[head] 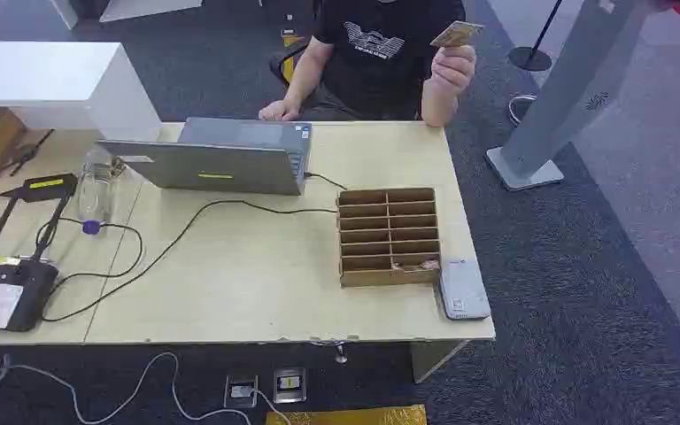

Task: Pass the card to the sensor for recognition and then transmit it.

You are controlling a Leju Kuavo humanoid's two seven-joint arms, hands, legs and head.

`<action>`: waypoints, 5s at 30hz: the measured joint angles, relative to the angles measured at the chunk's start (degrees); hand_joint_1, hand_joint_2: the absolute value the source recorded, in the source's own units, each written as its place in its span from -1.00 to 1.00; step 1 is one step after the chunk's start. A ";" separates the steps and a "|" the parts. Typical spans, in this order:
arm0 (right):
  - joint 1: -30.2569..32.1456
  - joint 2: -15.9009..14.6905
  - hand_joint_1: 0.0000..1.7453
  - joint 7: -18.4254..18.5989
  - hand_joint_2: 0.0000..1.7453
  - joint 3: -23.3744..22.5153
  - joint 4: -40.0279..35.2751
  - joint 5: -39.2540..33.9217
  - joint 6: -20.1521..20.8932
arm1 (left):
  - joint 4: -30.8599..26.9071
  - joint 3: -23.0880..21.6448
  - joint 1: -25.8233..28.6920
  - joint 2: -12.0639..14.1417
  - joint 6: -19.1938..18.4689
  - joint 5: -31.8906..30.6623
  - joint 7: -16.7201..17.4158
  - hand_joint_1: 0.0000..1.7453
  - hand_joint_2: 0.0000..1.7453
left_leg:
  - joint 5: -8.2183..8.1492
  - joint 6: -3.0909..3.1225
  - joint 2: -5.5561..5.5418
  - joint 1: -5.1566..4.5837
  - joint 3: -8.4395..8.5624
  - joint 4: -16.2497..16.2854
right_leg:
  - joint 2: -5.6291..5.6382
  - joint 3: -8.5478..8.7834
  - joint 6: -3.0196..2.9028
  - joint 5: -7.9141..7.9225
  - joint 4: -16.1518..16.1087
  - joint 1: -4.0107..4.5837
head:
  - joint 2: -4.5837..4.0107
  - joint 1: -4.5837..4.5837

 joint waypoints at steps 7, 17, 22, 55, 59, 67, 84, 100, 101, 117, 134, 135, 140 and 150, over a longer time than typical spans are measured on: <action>-12.28 1.60 -1.00 2.01 1.00 19.28 -6.44 -3.86 3.00 | 0.00 0.00 -0.39 0.39 -1.33 -0.33 0.00 -1.00 -1.00 | 0.19 0.03 -0.21 0.02 0.07 0.00 | -0.17 0.02 0.00 0.01 0.04 0.03 | 0.00 0.00; -16.22 2.78 -1.00 1.05 1.00 34.42 -9.61 -6.12 2.67 | 0.00 0.00 -0.23 0.63 -1.55 -0.33 0.00 -1.00 -1.00 | 0.20 0.07 -0.36 0.02 -0.01 0.01 | -0.34 -0.02 0.00 0.00 0.02 0.04 | 0.00 0.00; -19.38 3.54 -1.00 0.63 1.00 41.40 -11.03 -4.19 4.24 | 0.00 -0.02 -0.21 0.94 -2.32 -0.81 0.00 -1.00 -1.00 | 0.20 0.06 -0.34 0.01 -0.02 0.01 | -0.33 -0.02 0.00 0.01 0.04 0.01 | 0.00 0.00; -13.82 20.64 -1.00 7.60 1.00 84.03 -24.67 11.92 12.68 | 0.00 -4.15 -0.44 2.25 -8.09 -5.73 -2.82 -1.00 -1.00 | 0.27 -0.02 -0.34 0.20 0.01 0.01 | -0.26 -0.03 -0.04 0.01 0.09 0.21 | 0.00 0.02; -10.17 22.99 -1.00 6.73 1.00 85.54 -25.65 13.86 12.39 | 0.00 -4.54 -0.55 2.23 -8.07 -5.73 -2.82 -1.00 -1.00 | 0.27 -0.02 -0.31 0.19 0.04 0.01 | -0.23 -0.05 -0.04 0.02 0.08 0.21 | 0.00 0.04; -7.36 25.33 -1.00 6.27 1.00 87.29 -27.06 16.77 12.44 | 0.00 -5.33 -0.51 2.23 -7.63 -5.73 -2.78 -1.00 -1.00 | 0.27 -0.03 -0.30 0.19 0.04 0.01 | -0.21 -0.05 -0.04 0.02 0.08 0.21 | 0.00 0.02; -6.10 26.69 -1.00 6.55 1.00 87.11 -27.62 19.85 11.02 | 0.00 -5.90 -0.57 2.16 -7.17 -6.27 -2.49 -1.00 -1.00 | 0.27 -0.03 -0.26 0.19 0.07 0.02 | -0.17 -0.06 -0.04 0.02 0.08 0.21 | 0.00 0.02; -5.59 27.58 1.00 6.03 1.00 86.26 -27.62 24.53 10.67 | 0.00 -5.92 -0.46 2.10 -6.34 -5.70 -2.49 -1.00 -1.00 | 0.27 -0.03 -0.23 0.19 0.07 0.01 | -0.12 -0.06 -0.04 0.02 0.08 0.21 | 0.00 0.04; -5.59 27.69 1.00 6.01 1.00 86.06 -27.62 24.68 10.60 | 0.00 -5.90 -0.41 2.08 -6.27 -5.64 -2.49 -1.00 -1.00 | 0.27 -0.03 -0.23 0.19 0.07 0.01 | -0.12 -0.06 -0.04 0.02 0.08 0.21 | 0.00 0.04; -0.89 27.78 1.00 7.62 1.00 85.30 -29.78 30.10 3.50 | 0.00 -5.92 -0.10 1.97 -5.86 -5.33 -2.49 -1.00 -1.00 | 0.27 -0.03 -0.22 0.20 0.09 0.01 | -0.10 -0.08 -0.04 0.02 0.07 0.21 | 0.00 0.04; 21.66 22.16 1.00 18.16 1.00 78.74 -47.92 28.86 -3.67 | 0.00 -5.90 0.41 1.57 -2.53 -4.00 -1.77 -1.00 -1.00 | 0.15 -0.11 0.00 0.22 0.19 0.01 | 0.09 -0.04 -0.04 0.02 -0.04 0.23 | 0.00 0.05; 22.25 21.81 1.00 18.53 1.00 78.46 -48.83 28.55 -3.61 | 0.00 -5.90 0.43 1.53 -2.58 -4.00 -1.77 -1.00 -1.00 | 0.15 -0.11 0.00 0.22 0.18 0.01 | 0.09 -0.03 -0.04 0.02 -0.04 0.23 | 0.00 0.04; 25.00 19.41 1.00 21.37 1.00 76.60 -54.25 26.56 -1.70 | 0.00 -5.90 0.44 1.51 -3.10 -3.45 -2.82 -1.00 -1.00 | 0.14 -0.11 0.00 0.22 0.18 0.01 | 0.12 -0.04 -0.04 0.02 -0.03 0.23 | 0.00 0.04; 27.86 18.25 1.00 21.81 1.00 75.97 -59.10 25.82 -0.24 | 0.00 -5.90 0.41 1.51 -3.34 -3.10 -2.82 -1.00 -1.00 | 0.14 -0.12 0.01 0.23 0.17 0.00 | 0.17 -0.04 -0.04 0.02 -0.03 0.23 | 0.00 0.04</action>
